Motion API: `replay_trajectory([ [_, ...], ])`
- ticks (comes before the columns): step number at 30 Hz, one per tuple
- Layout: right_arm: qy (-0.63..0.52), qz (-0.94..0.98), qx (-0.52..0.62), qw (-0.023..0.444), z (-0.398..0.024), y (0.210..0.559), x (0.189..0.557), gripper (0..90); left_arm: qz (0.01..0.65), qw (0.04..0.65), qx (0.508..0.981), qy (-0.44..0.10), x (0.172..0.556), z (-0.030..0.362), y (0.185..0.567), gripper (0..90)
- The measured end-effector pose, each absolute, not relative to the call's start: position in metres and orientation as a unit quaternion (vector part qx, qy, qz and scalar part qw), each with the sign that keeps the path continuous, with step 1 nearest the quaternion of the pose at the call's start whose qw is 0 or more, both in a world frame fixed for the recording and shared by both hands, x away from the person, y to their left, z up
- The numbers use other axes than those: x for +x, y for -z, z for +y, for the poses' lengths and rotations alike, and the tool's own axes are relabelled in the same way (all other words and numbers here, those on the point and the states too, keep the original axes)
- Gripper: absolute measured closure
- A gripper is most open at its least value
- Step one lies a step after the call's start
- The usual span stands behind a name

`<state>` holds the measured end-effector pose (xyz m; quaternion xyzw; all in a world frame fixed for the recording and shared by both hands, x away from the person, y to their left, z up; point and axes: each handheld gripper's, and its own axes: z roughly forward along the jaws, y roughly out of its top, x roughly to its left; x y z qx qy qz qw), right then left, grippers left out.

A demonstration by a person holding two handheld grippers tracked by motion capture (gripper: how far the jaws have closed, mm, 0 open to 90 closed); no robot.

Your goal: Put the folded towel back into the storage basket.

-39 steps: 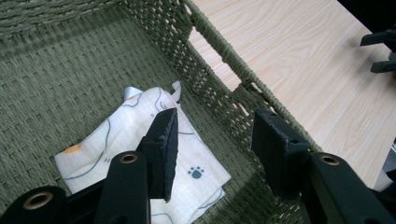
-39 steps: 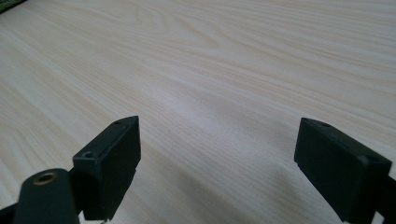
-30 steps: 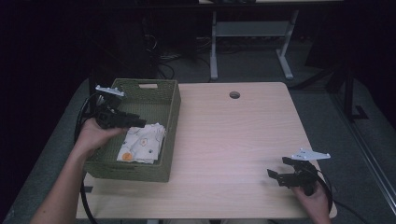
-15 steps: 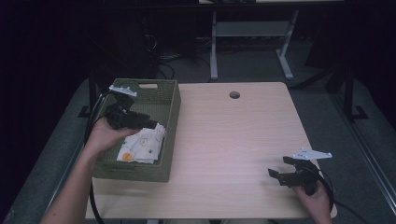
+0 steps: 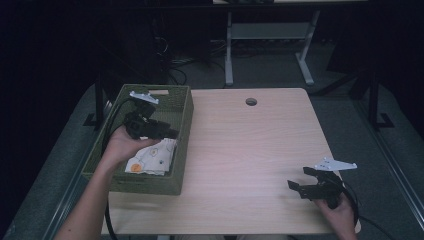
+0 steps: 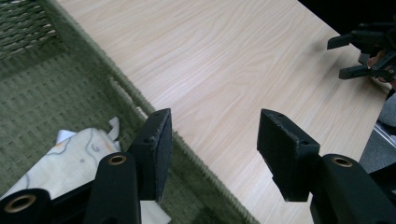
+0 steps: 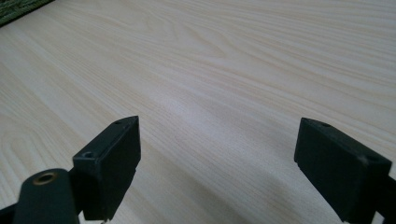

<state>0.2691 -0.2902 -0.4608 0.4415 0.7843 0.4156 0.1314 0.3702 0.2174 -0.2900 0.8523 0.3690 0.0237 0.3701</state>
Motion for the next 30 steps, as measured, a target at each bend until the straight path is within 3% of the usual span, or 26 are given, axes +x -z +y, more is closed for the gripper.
replay_trajectory([
  [30,-0.414,0.788,0.435,0.137,-0.29,0.459,0.266,14.3,0.334,0.379,0.863,-0.006,0.369,0.16,0.298,41.2],
])
